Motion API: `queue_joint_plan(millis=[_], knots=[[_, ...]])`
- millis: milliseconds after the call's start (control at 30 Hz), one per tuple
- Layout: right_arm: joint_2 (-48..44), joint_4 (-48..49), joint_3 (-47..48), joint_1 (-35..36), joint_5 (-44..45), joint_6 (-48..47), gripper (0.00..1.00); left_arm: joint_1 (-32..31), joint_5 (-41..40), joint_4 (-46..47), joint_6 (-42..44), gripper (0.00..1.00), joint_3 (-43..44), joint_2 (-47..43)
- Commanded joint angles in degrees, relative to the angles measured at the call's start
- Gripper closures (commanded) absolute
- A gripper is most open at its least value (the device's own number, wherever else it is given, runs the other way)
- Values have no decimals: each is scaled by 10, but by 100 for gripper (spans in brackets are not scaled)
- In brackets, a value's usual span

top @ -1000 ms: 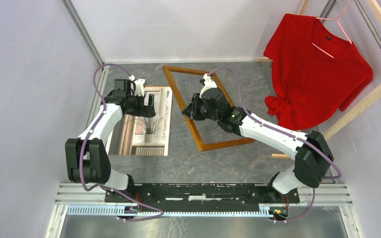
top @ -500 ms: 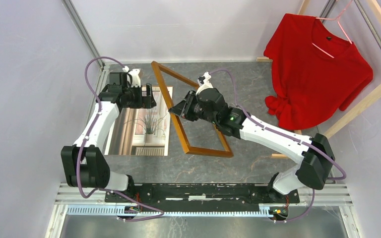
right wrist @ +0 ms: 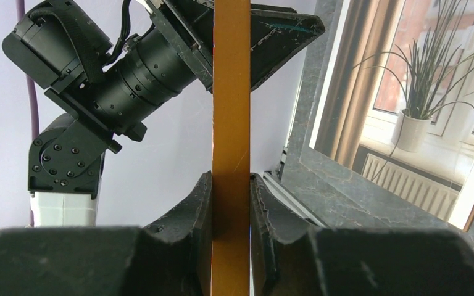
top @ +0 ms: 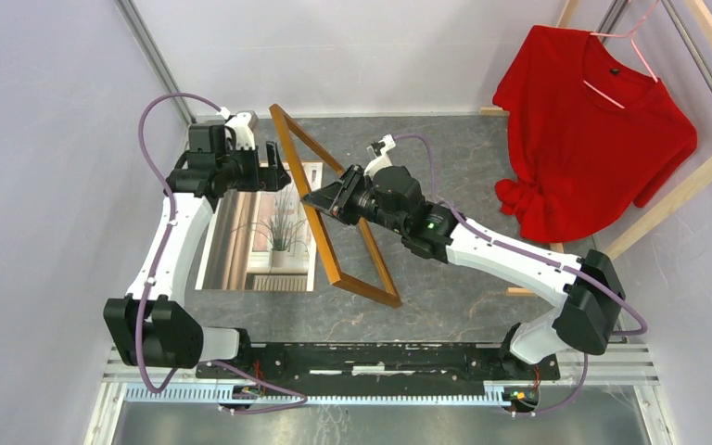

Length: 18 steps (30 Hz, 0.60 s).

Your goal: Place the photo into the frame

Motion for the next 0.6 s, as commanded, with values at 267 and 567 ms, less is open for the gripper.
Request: queue_joint_plan(millis=[267,567], knots=[[13,-17,49,-13,-7,-95,50,-18,26,39,-81,0,25,-1],[59,-168,163,-34,-39,-222,29,-57,-12,80,-109,0,24,9]])
